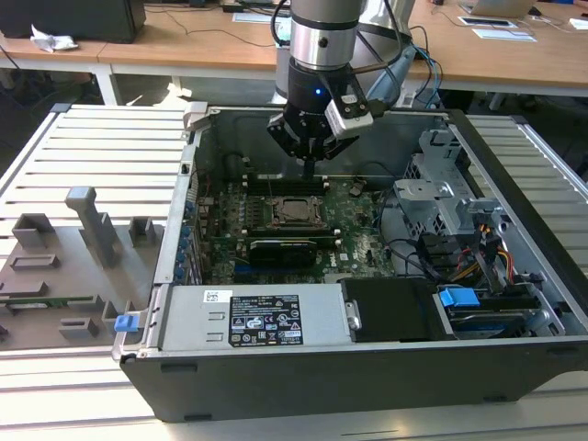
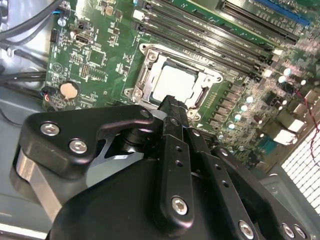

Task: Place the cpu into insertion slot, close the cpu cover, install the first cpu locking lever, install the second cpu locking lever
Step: 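Install the first cpu locking lever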

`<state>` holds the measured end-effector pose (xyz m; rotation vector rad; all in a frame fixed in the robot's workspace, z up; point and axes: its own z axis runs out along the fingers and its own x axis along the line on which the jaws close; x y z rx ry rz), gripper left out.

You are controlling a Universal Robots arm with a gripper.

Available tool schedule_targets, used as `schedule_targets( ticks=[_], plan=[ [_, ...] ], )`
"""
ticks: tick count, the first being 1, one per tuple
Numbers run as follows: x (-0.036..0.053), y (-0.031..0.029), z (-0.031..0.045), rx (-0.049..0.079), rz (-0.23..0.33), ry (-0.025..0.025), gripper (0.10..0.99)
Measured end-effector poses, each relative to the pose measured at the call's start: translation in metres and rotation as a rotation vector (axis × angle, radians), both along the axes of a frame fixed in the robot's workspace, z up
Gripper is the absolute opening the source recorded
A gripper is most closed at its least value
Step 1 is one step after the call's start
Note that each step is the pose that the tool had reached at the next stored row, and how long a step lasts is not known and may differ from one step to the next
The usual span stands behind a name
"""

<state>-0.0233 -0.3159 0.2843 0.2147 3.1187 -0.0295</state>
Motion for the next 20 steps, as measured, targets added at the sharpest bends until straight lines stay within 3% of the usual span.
schedule_targets(
  ticks=[20],
  plan=[
    [0.0,0.0,0.0,0.0,0.201,0.0,0.106]
  ],
)
